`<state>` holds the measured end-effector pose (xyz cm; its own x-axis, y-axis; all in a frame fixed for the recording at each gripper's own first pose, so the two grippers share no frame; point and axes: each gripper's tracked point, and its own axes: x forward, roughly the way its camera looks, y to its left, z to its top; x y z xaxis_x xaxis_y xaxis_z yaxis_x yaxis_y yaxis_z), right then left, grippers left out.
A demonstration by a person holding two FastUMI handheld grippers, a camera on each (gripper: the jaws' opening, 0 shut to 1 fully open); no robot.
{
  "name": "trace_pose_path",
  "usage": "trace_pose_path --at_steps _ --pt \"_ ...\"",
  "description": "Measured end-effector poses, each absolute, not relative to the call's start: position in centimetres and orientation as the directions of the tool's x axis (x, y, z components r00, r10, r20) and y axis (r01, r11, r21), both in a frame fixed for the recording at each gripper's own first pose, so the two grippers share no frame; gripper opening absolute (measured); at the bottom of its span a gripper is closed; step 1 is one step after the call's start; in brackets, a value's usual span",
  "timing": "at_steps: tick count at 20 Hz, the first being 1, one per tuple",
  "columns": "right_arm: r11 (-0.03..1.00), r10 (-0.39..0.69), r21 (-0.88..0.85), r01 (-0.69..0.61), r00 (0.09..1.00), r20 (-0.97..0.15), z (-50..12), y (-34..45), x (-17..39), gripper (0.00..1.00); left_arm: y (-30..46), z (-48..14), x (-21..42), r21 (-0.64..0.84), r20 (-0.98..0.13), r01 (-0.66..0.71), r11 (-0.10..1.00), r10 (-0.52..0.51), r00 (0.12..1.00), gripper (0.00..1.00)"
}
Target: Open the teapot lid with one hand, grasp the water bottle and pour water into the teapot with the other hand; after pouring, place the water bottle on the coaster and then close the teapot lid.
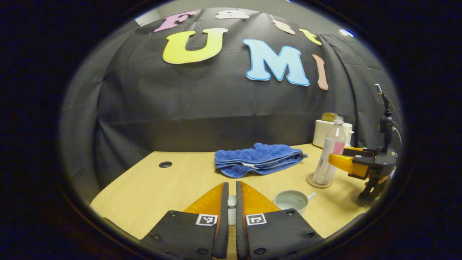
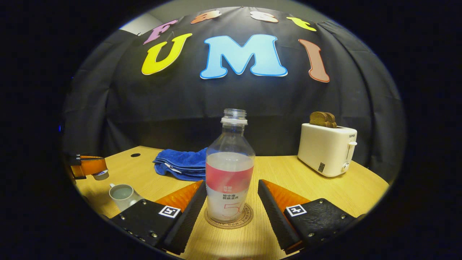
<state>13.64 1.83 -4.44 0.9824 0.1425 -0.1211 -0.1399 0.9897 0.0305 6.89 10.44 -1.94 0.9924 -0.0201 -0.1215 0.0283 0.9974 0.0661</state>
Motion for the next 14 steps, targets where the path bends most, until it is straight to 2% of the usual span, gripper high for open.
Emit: trace_pose_path --at_steps 6,14 --pt "0.985 0.169 0.040 -0.165 0.978 -0.125 -4.6 2.4 13.3 0.91 5.9 -0.4 7.5 0.063 -0.065 0.097 0.993 -0.093 0.994 0.15" --pt "0.986 0.168 0.022 -0.167 0.979 -0.116 -4.2 2.4 13.1 0.91 2.2 -2.3 8.4 0.052 -0.101 0.142 0.988 -0.136 0.985 0.15"
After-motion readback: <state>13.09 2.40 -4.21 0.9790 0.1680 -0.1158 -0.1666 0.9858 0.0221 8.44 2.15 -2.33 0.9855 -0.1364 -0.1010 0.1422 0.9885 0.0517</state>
